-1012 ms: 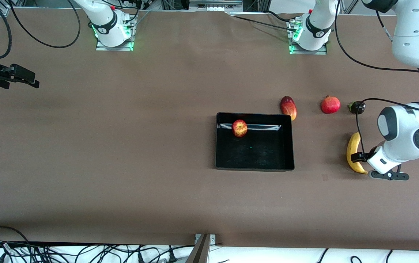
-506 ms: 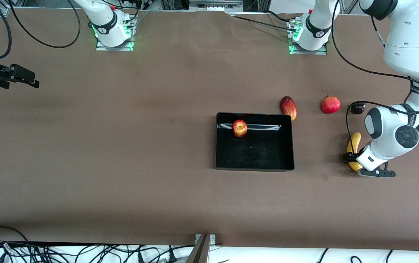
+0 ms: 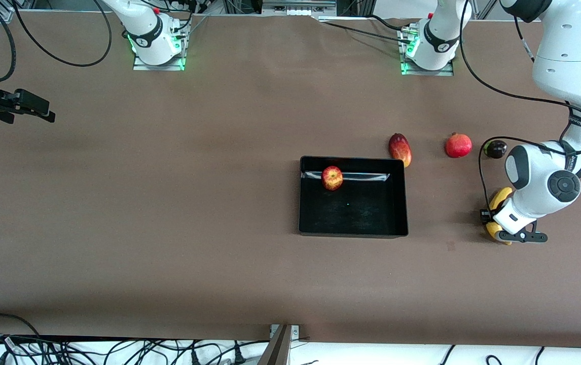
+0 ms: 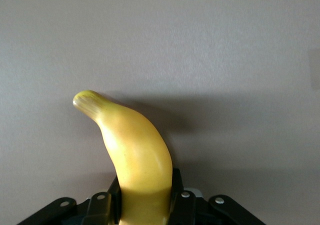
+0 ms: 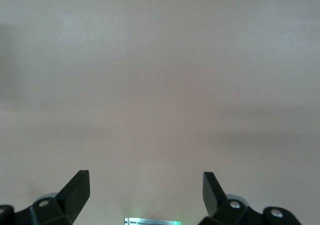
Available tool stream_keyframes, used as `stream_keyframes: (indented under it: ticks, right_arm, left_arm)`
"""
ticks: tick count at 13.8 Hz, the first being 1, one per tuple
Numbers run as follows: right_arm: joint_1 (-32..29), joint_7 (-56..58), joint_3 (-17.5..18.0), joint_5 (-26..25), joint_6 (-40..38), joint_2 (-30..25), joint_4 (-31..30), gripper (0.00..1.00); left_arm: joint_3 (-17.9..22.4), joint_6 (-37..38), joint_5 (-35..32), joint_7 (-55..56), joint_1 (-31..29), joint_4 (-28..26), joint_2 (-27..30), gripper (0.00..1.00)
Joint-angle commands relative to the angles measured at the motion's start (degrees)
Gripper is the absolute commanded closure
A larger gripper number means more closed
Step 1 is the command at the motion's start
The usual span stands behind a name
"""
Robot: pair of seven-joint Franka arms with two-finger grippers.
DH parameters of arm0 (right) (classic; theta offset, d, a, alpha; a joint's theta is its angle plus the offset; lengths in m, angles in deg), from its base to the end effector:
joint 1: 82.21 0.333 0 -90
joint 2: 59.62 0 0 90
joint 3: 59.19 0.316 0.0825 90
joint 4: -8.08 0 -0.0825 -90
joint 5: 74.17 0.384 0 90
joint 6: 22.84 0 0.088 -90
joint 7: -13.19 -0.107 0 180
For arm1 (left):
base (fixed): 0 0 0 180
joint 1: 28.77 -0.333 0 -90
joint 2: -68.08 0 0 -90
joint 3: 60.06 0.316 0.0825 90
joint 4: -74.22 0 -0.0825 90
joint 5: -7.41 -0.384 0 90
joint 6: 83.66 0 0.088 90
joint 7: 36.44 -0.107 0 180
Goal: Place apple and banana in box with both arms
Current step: 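Carry the banana with the left gripper over the black box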
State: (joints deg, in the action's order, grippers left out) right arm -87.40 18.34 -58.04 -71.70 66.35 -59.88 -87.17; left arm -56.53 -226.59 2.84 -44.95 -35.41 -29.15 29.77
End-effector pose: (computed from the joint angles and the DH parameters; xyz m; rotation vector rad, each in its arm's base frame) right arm 0.5465 -0.0339 0.5829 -3.0868 -0.0275 0.1506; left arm 0.6442 0.1124 0.1753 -3.0515 0.0730 -0.0118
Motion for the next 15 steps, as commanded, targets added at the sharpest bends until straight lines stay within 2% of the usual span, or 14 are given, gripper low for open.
stream_keyframes:
  ticks: [1,3,7,10,12,15]
  right_arm:
    - [-0.7,0.12,-0.27,1.21,-0.6,-0.18,-0.02,0.0]
    - [-0.7,0.12,-0.28,1.21,-0.51,-0.18,-0.02,0.0]
    - [-0.7,0.12,-0.28,1.56,-0.51,-0.01,0.06,0.0]
    - [-0.7,0.12,-0.28,1.56,-0.51,-0.01,0.06,0.0]
    - [-0.7,0.12,-0.28,1.56,-0.51,-0.01,0.06,0.0]
    - [-0.7,0.12,-0.28,1.56,-0.51,-0.01,0.06,0.0]
  left_arm:
    - [-0.28,7.81,-1.41,0.68,0.31,-1.66,5.6,1.0]
    - [-1.16,13.18,-1.14,1.73,1.18,-1.39,9.11,1.0]
    - [-0.9,23.64,0.43,12.86,9.78,1.85,14.48,1.0]
    - [-0.99,29.63,4.65,24.28,16.38,7.82,14.67,1.0]
    - [-0.81,29.82,6.31,32.03,20.86,9.67,14.06,1.0]
    - [-0.81,29.73,8.08,39.25,24.56,13.28,10.99,1.0]
